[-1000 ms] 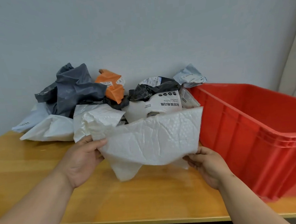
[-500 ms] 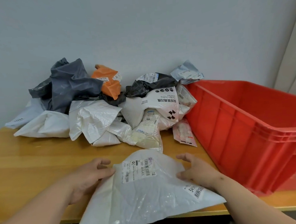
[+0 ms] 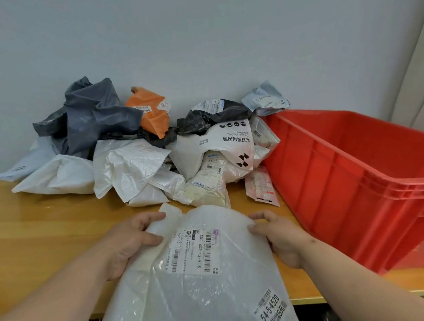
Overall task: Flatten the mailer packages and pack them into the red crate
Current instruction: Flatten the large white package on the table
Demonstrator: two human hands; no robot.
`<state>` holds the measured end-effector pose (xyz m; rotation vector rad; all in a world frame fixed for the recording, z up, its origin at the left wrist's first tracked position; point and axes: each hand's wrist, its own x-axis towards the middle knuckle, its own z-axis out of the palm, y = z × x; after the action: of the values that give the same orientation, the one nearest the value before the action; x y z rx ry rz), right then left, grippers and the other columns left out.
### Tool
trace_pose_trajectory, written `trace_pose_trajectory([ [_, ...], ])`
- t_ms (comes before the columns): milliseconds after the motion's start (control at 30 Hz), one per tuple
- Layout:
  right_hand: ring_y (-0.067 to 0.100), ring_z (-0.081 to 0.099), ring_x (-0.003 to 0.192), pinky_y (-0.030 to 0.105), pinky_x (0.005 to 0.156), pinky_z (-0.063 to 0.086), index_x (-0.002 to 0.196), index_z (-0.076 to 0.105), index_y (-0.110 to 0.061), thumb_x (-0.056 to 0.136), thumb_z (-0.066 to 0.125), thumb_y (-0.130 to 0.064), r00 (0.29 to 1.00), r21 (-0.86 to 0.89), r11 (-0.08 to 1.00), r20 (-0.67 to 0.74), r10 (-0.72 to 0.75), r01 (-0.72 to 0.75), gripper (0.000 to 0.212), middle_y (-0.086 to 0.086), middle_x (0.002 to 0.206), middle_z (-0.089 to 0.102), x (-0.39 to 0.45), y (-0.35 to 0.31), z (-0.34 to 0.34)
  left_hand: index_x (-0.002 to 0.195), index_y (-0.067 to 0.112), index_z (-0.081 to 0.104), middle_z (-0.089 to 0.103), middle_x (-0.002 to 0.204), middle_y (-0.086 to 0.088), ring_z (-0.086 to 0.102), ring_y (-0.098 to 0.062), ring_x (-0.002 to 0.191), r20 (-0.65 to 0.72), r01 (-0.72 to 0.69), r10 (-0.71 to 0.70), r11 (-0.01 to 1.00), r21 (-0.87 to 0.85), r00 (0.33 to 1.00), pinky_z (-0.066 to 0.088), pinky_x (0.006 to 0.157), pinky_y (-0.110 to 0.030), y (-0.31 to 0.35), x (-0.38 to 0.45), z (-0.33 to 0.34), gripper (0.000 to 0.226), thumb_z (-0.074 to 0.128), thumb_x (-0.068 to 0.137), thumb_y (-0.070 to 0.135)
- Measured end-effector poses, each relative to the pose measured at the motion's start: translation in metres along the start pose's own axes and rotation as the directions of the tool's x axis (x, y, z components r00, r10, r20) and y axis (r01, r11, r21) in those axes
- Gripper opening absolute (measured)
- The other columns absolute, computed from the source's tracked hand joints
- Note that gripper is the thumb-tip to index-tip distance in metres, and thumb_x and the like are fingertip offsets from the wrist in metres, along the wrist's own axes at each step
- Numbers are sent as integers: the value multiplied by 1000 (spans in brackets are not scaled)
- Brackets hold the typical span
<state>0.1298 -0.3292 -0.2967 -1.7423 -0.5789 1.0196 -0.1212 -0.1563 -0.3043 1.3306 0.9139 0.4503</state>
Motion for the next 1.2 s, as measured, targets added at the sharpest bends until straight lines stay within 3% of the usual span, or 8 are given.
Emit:
trace_pose_trajectory([
  [267, 18, 57, 76, 27, 63, 47, 100, 57, -13, 89, 55, 13, 947, 55, 972, -243, -208, 228, 28, 7, 93, 61, 7, -13, -12, 116, 13, 63, 64, 111, -14, 64, -27, 92, -291, -184, 144, 976, -115, 946, 52, 72, -36, 2, 2, 2, 49, 49, 84, -22],
  [400, 14, 45, 67, 28, 58, 38, 100, 55, -14, 88, 49, 10, 905, -225, 953, -329, -270, 203, 28, 1, 83, 48, 11, -3, -7, 115, 19, 62, 63, 113, -11, 64, -24, 91, -313, -174, 153, 984, -40, 937, 52, 68, -34, -6, 10, 7, 49, 49, 86, -18],
  [467, 21, 54, 85, 31, 73, 44, 110, 57, -18, 87, 47, 3, 877, -469, 874, -358, -320, 127, 33, 3, 100, 49, 12, -3, 0, 121, 26, 60, 57, 125, -8, 61, -23, 101, -317, -114, 173, 974, 197, 933, 52, 75, -33, -10, 18, 9, 49, 51, 88, -10],
  [500, 26, 52, 105, 34, 88, 44, 120, 57, -21, 86, 48, -1, 865, -601, 795, -354, -356, 82, 40, 4, 116, 46, 12, -3, 5, 129, 27, 56, 49, 134, -6, 56, -23, 110, -307, -74, 215, 908, 412, 927, 51, 85, -34, -10, 21, 10, 50, 53, 89, -4],
  [567, 29, 33, 133, 41, 110, 32, 137, 48, -26, 88, 52, -12, 847, -788, 613, -290, -446, 53, 51, 3, 145, 31, 5, -5, 21, 143, 28, 44, 32, 147, -3, 37, -23, 131, -243, -14, 350, 595, 804, 905, 37, 106, -33, -8, 19, 17, 57, 55, 91, 10],
  [667, 28, 12, 147, 47, 117, 17, 151, 32, -32, 98, 45, -45, 896, -884, 436, -45, -441, 170, 56, -2, 164, 8, -5, -5, 54, 151, 32, 28, 13, 160, 1, 13, -21, 144, -6, -155, 483, 292, 944, 876, 21, 116, -34, -2, 12, 41, 58, 48, 97, 27],
  [867, 30, -20, 150, 56, 119, -11, 155, -6, -43, 78, 10, -89, 983, -957, 276, 46, -180, 95, 91, 2, 164, -21, 6, 26, 69, 154, 38, -9, -19, 162, 9, -17, -19, 149, 102, -115, 87, 160, 980, 991, -4, 121, -46, -26, 18, 54, 70, 18, 96, 66],
  [1200, 26, -18, 151, 57, 118, -11, 155, -6, -43, 59, -9, -94, 970, -943, 310, 46, -238, 121, 109, 2, 166, -13, 12, 43, 71, 153, 43, -10, -19, 161, 14, -16, -18, 149, 79, -89, 62, 169, 982, 995, -4, 121, -47, -33, 21, 54, 67, 16, 95, 67],
])
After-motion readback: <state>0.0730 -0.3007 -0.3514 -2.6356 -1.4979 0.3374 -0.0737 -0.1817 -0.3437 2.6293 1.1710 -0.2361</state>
